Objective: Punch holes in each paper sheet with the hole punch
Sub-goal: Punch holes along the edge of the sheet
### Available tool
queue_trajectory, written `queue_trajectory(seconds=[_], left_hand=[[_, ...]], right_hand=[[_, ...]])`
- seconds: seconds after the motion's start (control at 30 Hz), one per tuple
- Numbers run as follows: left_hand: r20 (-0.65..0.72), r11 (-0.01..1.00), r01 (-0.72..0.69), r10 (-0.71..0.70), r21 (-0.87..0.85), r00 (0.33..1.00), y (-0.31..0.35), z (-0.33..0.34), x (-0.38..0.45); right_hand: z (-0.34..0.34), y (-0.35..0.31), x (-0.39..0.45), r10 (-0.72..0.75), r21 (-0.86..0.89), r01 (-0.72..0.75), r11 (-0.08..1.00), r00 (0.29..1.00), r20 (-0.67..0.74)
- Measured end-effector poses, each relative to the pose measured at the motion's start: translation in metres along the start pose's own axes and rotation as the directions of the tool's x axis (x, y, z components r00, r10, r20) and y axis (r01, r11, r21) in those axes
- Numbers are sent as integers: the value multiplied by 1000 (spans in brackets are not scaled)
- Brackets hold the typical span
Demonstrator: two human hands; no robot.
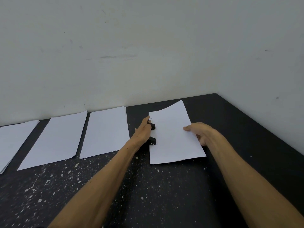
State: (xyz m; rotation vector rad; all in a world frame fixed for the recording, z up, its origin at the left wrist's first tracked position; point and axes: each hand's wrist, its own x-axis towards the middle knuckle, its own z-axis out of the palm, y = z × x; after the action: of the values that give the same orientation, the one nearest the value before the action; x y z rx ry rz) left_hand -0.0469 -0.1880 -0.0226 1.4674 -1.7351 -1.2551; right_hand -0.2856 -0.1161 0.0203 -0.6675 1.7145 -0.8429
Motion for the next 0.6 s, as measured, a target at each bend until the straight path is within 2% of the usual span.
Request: queue_trajectory(seconds=[0.6], left_hand=[[-12,999,46,-47,-14,999,7,-2,-2]], right_hand=[[3,0,5,-18,26,19,999,1000,-18]])
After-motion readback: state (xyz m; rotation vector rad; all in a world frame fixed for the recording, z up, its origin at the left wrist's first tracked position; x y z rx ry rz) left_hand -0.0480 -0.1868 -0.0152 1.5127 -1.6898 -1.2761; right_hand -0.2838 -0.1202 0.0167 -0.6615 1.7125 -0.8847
